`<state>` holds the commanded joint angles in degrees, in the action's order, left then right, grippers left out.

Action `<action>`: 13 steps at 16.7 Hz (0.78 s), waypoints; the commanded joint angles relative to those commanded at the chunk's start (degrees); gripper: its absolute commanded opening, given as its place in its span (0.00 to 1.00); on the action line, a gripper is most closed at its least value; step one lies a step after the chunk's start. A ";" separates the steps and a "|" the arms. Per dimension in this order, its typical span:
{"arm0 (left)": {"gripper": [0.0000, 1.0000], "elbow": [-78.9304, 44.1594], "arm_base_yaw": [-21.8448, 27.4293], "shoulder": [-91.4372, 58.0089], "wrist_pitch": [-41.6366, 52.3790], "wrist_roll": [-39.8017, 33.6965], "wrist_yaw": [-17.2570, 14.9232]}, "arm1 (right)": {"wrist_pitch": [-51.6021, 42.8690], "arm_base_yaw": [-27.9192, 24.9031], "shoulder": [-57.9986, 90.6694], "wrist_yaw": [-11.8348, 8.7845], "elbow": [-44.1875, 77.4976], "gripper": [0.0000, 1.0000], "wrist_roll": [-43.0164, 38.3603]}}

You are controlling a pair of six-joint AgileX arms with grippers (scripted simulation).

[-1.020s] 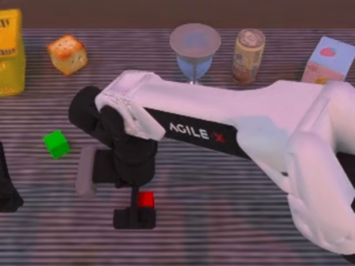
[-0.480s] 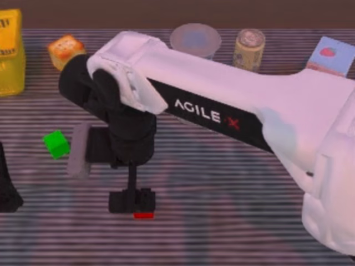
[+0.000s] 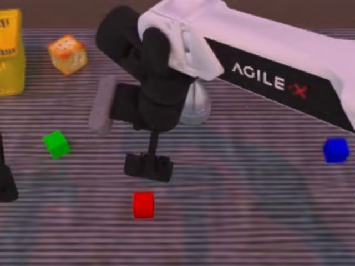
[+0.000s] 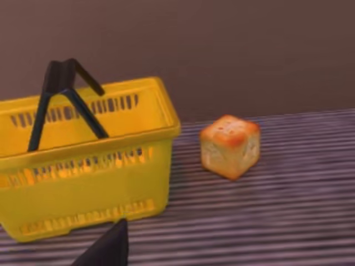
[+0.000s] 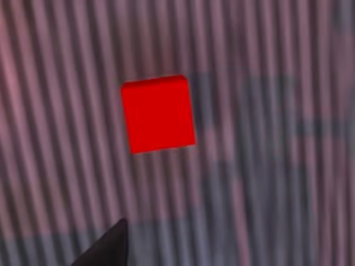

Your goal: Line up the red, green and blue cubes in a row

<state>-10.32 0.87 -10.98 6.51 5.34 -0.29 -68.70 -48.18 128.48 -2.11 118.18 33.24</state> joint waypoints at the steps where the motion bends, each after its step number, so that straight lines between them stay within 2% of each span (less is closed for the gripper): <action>1: 1.00 -3.36 0.19 -3.95 2.13 1.73 -0.01 | 2.50 1.77 -4.05 -0.25 -3.41 1.00 -1.06; 6: 1.00 -22.46 1.21 -29.78 14.89 11.91 0.13 | 18.00 13.27 -32.52 -1.38 -27.13 1.00 -8.47; 13: 1.00 -51.03 2.96 -72.09 35.27 27.72 0.42 | 41.90 31.08 -80.51 -1.42 -71.67 1.00 -20.82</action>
<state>-61.34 3.83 -83.06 41.78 33.06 0.12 -26.81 -17.10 47.97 -3.52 46.51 12.42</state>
